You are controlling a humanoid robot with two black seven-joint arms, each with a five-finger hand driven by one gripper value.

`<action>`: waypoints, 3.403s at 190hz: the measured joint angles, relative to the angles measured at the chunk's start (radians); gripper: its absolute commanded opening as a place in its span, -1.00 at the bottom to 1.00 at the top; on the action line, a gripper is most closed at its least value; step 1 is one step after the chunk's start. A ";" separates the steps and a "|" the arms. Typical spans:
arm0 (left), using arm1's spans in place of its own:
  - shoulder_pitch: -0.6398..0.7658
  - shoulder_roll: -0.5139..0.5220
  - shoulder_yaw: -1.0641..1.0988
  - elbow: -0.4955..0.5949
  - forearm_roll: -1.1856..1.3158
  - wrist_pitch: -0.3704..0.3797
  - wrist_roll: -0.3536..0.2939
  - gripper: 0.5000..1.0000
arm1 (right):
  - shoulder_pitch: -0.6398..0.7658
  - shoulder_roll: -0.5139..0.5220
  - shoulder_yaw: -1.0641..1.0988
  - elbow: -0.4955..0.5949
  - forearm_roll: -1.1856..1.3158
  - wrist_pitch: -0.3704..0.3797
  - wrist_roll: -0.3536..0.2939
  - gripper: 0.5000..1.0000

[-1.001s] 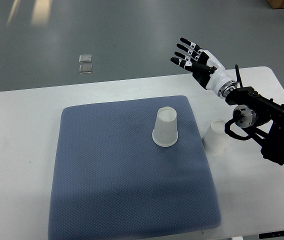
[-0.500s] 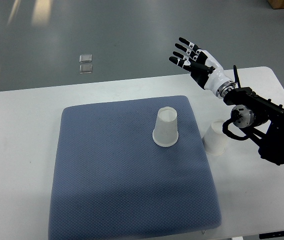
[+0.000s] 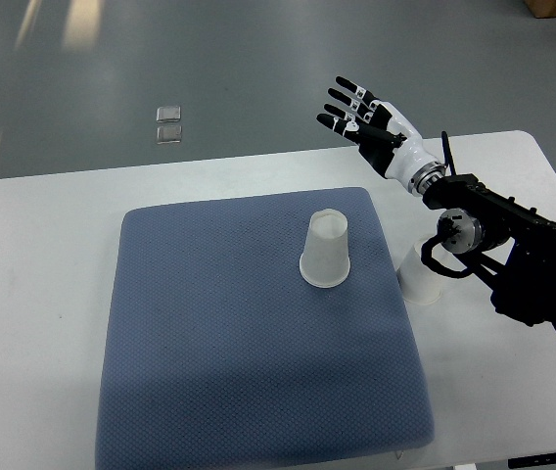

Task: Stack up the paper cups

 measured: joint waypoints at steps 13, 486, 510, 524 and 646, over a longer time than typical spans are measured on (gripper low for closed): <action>0.000 0.000 0.000 0.000 0.000 0.000 0.000 1.00 | -0.003 0.001 0.001 0.000 0.000 -0.001 0.001 0.65; 0.000 0.000 0.000 0.000 0.001 0.000 0.000 1.00 | 0.056 -0.574 -0.306 0.335 -1.296 0.223 -0.016 0.20; 0.000 0.000 0.000 0.000 0.001 0.000 0.000 1.00 | 0.052 -0.558 -0.306 0.335 -1.296 0.224 -0.016 0.20; 0.000 0.000 0.000 0.000 0.001 0.000 0.000 1.00 | 0.050 -0.551 -0.306 0.336 -1.295 0.224 -0.016 0.19; 0.000 0.000 0.000 0.000 0.000 0.000 0.000 1.00 | 0.128 -0.561 -0.297 0.344 -1.288 0.242 -0.013 -0.63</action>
